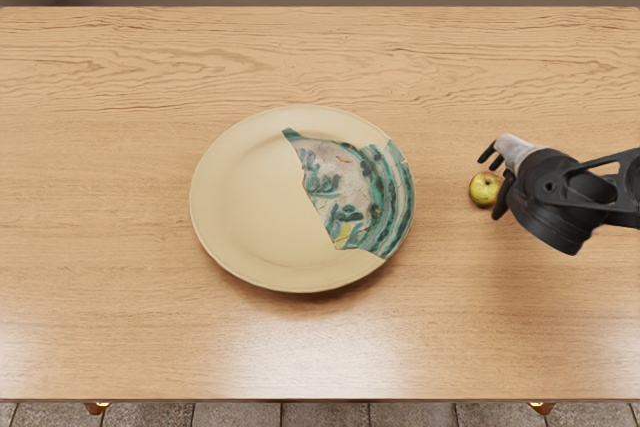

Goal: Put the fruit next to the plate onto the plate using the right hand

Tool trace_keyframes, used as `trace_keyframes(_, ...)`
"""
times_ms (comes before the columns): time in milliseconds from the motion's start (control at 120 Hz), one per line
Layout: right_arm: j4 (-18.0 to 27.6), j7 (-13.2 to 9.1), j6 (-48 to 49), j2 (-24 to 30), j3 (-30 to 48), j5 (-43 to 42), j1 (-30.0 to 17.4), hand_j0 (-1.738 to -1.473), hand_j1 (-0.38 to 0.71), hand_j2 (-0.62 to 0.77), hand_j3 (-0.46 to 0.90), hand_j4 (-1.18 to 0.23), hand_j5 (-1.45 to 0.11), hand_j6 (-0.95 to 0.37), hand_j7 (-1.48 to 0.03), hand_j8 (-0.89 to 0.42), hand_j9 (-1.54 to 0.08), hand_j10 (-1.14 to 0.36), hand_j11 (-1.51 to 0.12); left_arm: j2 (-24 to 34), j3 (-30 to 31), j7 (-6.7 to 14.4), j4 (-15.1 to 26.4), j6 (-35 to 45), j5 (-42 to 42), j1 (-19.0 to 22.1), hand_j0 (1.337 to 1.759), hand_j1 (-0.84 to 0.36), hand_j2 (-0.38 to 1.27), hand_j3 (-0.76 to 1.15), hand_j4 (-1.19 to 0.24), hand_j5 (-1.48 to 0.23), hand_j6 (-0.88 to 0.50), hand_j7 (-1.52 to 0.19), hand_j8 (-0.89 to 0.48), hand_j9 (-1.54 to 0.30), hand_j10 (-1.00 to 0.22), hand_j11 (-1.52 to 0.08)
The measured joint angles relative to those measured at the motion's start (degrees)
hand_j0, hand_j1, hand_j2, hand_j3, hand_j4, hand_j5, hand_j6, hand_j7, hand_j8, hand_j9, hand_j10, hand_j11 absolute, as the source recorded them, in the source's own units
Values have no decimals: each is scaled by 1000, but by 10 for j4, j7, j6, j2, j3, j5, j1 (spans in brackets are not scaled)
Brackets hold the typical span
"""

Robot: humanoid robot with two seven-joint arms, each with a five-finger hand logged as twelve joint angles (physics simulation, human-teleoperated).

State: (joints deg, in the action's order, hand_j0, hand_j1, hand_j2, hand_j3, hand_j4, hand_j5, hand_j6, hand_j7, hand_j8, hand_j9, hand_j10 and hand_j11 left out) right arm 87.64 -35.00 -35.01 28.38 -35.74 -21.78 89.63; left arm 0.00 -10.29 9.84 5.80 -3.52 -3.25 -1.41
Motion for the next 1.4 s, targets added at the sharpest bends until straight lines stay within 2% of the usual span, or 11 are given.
trace_keyframes(392, -27, 0, 0, -19, 23, 0, -24, -1658, 49, -65, 0, -333, -432, -333, -432, -333, -432, -333, -432, 0, 0, 0, 0, 0, 0, 0, 1658, 58, 49, 0, -243, -316, -243, -316, -243, -316, -243, -316)
trace_keyframes(683, -29, 0, 0, -19, 25, 0, -26, -1658, 204, -90, 0, -465, -597, -464, -601, -426, -601, -464, -601, 0, 0, 0, 0, 0, 0, 0, 1658, 58, 49, 0, -243, -316, -243, -316, -243, -316, -243, -316)
trace_keyframes(817, -33, 0, 0, -19, 25, -1, -26, -1657, 247, 59, 0, -540, -687, -498, -694, -444, -695, -536, -695, 0, 0, 0, 0, 0, 0, 0, 1658, 58, 49, 0, -243, -316, -243, -316, -243, -316, -243, -316)
trace_keyframes(892, -40, 0, 5, -19, 26, -8, -32, -1650, 253, -69, 1, -523, -778, -449, -726, -369, -769, -530, -771, 0, 0, 0, 0, 0, 0, 0, 1658, 58, 49, 0, -243, -316, -243, -316, -243, -316, -243, -316)
trace_keyframes(958, -47, 0, 7, -19, 27, -10, -37, -1643, 374, 133, -1, -521, -825, -413, -746, -348, -817, -529, -822, 0, 0, 0, 0, 0, 0, 0, 1658, 57, 49, -1, -243, -316, -243, -316, -243, -316, -243, -316)
trace_keyframes(967, -48, 0, 7, -19, 27, -11, -38, -1642, 383, 224, -1, -522, -828, -407, -748, -343, -821, -530, -826, 0, 0, 0, 0, 0, 0, 0, 1658, 57, 49, -1, -243, -316, -243, -316, -243, -316, -243, -316)
trace_keyframes(992, -49, 0, 5, -19, 27, -10, -39, -1643, 366, 260, -1, -536, -820, -402, -754, -366, -818, -541, -823, 0, 0, 0, 0, 0, 0, 0, 1658, 57, 49, -1, -243, -316, -243, -316, -243, -316, -243, -316)
trace_keyframes(1058, -53, 1, 4, -19, 27, -11, -44, -1640, 301, 118, -3, -565, -804, -430, -766, -377, -822, -560, -828, 0, 0, 0, 0, 0, 0, 0, 1658, 57, 49, -1, -243, -316, -243, -316, -243, -316, -243, -316)
trace_keyframes(1158, -57, 0, 2, -19, 27, -12, -51, -1636, 277, 23, -2, -599, -783, -414, -779, -408, -804, -592, -808, 0, 0, 0, 0, 0, 0, 0, 1658, 58, 49, -1, -243, -316, -243, -316, -243, -316, -243, -316)
trace_keyframes(1292, -62, 0, 2, -18, 26, -7, -52, -1639, 282, 63, 0, -602, -797, -384, -787, -402, -820, -593, -823, 0, 0, 0, 0, 0, 0, 0, 1658, 58, 49, -1, -243, -316, -243, -316, -243, -316, -243, -316)
trace_keyframes(1400, -62, 0, 1, 1, 51, 1, -48, -1647, 273, 142, 0, -603, -801, -432, -791, -452, -814, -598, -817, 0, 0, 0, 0, 0, 0, 0, 1658, 58, 49, 0, -243, -316, -243, -316, -243, -316, -243, -316)
